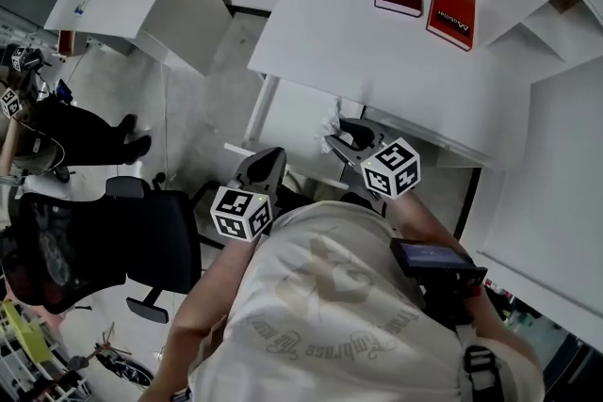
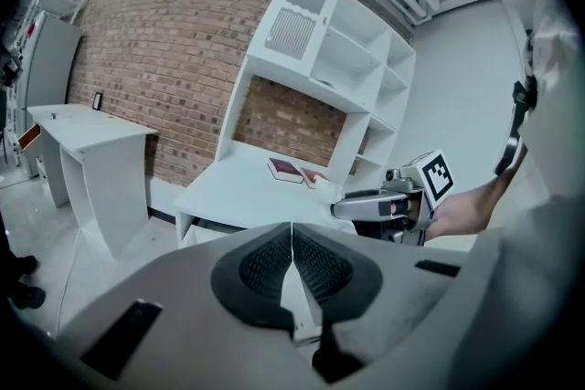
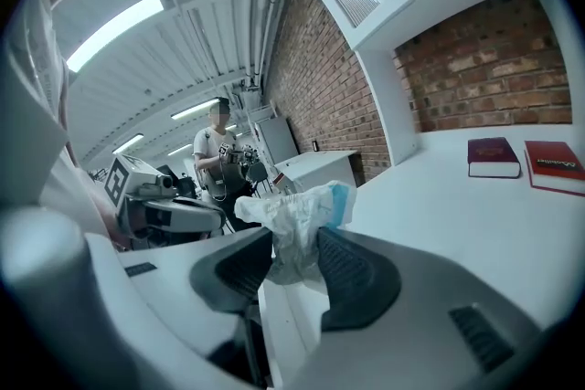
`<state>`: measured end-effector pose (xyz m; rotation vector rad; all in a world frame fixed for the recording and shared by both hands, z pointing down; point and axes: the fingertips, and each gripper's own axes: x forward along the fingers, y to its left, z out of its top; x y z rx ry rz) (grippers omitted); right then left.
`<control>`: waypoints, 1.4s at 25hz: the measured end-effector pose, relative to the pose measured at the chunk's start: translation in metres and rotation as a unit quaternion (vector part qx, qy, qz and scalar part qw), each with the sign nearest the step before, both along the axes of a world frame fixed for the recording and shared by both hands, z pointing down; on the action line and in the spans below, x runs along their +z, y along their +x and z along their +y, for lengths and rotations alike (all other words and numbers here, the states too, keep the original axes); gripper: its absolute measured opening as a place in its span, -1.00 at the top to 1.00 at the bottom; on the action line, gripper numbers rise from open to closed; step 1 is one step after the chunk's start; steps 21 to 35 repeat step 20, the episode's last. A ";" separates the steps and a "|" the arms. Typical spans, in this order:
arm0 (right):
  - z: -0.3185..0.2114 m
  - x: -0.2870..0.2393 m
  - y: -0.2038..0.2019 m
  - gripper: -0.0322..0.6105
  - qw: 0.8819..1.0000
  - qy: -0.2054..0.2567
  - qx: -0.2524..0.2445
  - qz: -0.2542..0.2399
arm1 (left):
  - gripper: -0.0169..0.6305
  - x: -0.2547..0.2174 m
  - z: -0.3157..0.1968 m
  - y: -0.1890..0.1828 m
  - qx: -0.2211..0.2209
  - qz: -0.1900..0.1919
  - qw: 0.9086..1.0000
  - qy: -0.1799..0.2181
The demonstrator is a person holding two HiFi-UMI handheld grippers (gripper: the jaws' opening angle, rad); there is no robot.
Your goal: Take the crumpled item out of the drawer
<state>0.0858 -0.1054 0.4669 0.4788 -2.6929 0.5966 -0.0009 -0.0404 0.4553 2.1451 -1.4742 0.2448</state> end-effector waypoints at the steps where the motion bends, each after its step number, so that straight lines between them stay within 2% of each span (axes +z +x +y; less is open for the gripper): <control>1: 0.001 0.000 0.002 0.36 1.000 0.001 0.002 0.000 | 0.88 -0.001 0.000 0.001 0.002 -0.002 1.000 0.001; 10: 0.011 0.008 0.006 0.36 1.000 0.006 0.001 -0.006 | 0.88 0.003 0.008 0.003 0.004 -0.018 1.000 0.004; 35: 0.018 0.010 0.000 0.36 1.000 0.007 -0.013 -0.007 | 0.88 0.005 0.014 0.001 -0.006 -0.021 1.000 0.004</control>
